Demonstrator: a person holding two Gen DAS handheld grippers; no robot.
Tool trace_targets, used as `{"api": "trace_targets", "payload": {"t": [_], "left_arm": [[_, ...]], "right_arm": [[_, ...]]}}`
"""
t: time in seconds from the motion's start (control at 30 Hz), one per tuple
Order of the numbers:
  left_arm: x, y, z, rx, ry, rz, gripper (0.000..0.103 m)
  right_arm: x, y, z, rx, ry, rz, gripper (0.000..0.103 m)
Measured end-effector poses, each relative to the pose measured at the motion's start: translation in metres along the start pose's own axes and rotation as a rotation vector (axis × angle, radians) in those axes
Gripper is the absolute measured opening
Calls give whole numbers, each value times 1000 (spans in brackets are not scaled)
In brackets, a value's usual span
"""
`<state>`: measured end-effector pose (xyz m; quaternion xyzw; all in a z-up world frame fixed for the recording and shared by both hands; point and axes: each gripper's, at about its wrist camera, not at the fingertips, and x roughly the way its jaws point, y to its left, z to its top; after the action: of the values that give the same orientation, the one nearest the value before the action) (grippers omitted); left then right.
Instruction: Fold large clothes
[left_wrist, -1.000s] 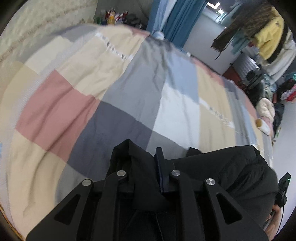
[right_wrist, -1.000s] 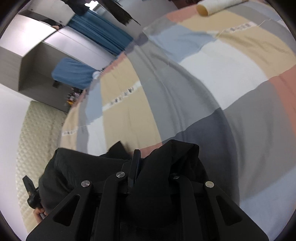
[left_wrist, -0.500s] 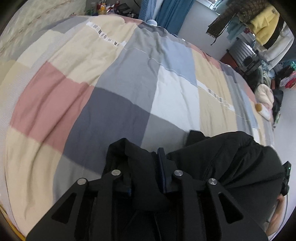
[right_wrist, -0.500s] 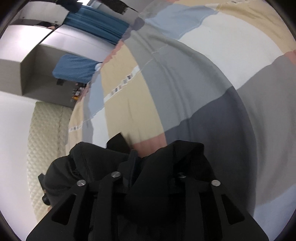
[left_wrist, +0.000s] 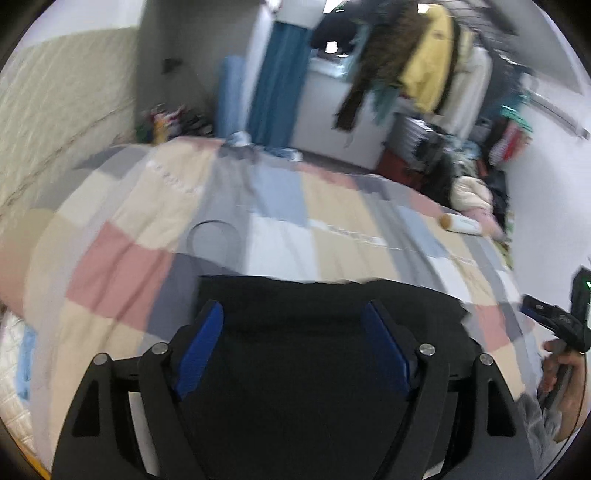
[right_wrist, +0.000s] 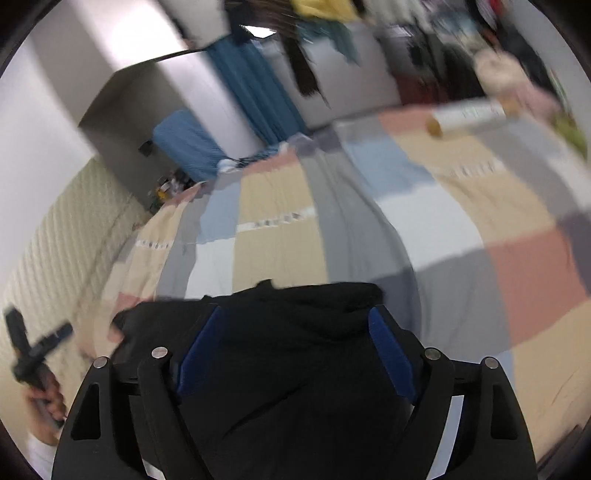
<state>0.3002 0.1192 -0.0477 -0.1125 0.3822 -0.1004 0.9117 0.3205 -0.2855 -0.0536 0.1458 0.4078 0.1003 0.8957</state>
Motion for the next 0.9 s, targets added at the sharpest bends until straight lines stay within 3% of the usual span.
{"api": "trace_targets", "payload": {"t": [0.1,0.2,0.37,0.43,0.9], "left_arm": [[21,-24,-20,12,17,-25,79],[53,-43,-38,79,34,22,79],[96,-43,-56,91,55,102,79],[107,-40,-58,100,48,117,79],[155,-27,-39,94,27,152,79]], "right_arm": [[19,41,-24,-62,1,-11,81],[50,76,-50,-116,3,-23,81],[96,96,-75,-175,-1,-85,82],[107,99,-81,-197,-20,-103,88],[171,93,-59,-201,-40,-156,102]]}}
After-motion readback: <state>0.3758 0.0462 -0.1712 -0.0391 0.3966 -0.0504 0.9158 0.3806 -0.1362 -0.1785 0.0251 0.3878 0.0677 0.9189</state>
